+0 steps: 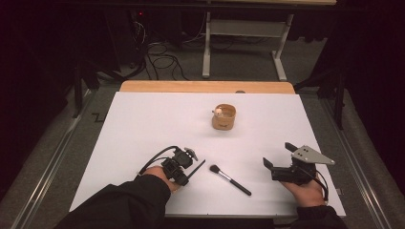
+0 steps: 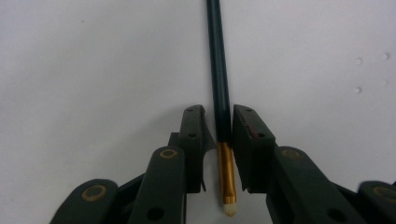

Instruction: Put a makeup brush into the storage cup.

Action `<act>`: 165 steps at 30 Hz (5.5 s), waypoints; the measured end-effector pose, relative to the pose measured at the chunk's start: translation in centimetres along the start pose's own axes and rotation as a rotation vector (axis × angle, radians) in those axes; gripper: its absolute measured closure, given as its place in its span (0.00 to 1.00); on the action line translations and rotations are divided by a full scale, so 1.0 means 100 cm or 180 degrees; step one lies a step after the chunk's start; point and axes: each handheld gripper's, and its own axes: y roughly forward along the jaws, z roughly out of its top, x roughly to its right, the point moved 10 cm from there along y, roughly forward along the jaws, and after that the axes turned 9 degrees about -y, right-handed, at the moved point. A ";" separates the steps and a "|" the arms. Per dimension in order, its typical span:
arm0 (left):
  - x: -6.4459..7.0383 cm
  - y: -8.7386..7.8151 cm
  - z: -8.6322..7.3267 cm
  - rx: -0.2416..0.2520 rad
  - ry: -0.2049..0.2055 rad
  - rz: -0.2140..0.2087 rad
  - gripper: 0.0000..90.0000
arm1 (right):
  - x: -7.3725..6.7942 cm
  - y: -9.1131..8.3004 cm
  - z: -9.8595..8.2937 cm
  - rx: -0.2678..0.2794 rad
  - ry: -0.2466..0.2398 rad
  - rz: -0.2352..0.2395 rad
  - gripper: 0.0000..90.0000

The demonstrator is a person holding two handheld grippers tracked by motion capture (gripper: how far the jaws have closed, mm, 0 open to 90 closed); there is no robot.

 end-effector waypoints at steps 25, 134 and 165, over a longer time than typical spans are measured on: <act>0.000 0.000 -0.001 0.0167 0.0240 0.0129 0.92 | -0.001 0.002 -0.002 -0.0023 0.0002 0.0015 0.05; 0.026 -0.077 0.052 0.0210 0.1267 -0.0111 0.92 | -0.049 0.023 0.065 0.0182 -0.0551 0.0447 0.13; 0.040 -0.079 0.045 0.0159 0.1376 -0.0163 0.93 | -0.097 0.021 0.051 -0.0066 -0.1859 0.0559 0.38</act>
